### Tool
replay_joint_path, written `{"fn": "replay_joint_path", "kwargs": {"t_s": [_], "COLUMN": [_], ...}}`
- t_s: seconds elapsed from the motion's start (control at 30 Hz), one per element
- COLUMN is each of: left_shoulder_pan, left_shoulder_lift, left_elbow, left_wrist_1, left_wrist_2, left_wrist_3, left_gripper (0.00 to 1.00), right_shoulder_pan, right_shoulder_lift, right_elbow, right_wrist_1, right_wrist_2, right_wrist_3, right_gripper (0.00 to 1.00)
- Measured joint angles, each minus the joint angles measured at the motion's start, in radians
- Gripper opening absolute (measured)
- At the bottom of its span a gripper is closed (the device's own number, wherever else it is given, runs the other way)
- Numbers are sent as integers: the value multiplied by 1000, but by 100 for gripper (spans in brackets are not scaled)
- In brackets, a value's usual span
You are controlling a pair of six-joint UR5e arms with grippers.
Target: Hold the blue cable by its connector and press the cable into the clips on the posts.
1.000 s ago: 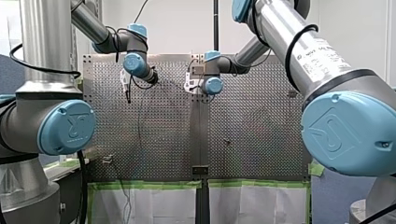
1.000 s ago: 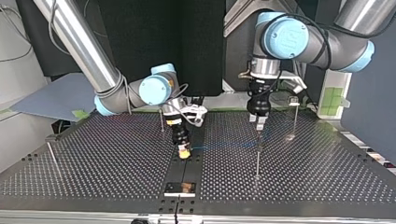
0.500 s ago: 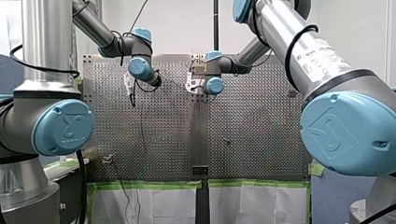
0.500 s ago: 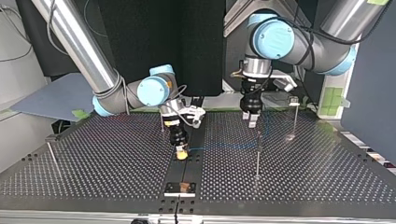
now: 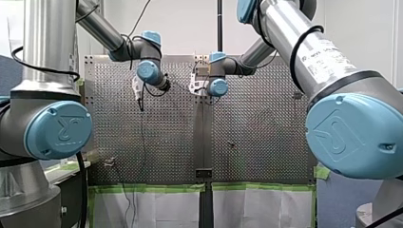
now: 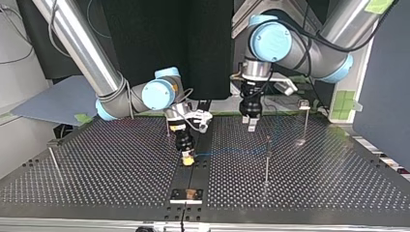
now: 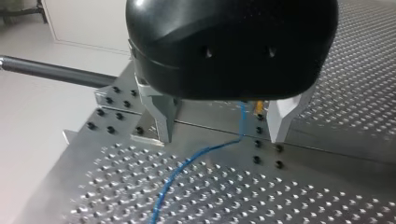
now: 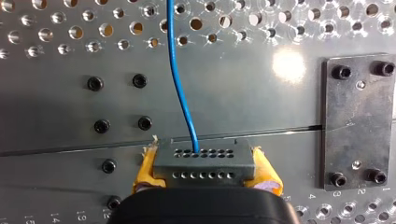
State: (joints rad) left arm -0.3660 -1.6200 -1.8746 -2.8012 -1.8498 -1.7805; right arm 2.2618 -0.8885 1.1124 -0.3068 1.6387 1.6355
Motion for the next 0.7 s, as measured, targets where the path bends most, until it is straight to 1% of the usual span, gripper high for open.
{"fn": "replay_joint_path", "kwargs": {"t_s": [0.17, 0.3, 0.4, 0.7], "left_shoulder_pan": [-16, -24, -26, -22], "left_shoulder_lift": [-26, -61, -83, -95], "left_elbow": [37, 73, 101, 182], "left_wrist_1": [-17, -49, -74, -112], "left_wrist_2": [-14, -39, -47, -55], "left_wrist_3": [0, 0, -1, -4], "left_gripper": [100, 100, 100, 100], "right_shoulder_pan": [0, -1, -1, -1], "right_shoulder_lift": [0, 1, 1, 3], "right_elbow": [0, 0, 0, 0], "right_wrist_1": [-2, -2, -2, -3], "right_wrist_2": [-1, -3, -3, -3], "right_wrist_3": [0, 0, 0, 0], "right_gripper": [0, 0, 0, 0]}}
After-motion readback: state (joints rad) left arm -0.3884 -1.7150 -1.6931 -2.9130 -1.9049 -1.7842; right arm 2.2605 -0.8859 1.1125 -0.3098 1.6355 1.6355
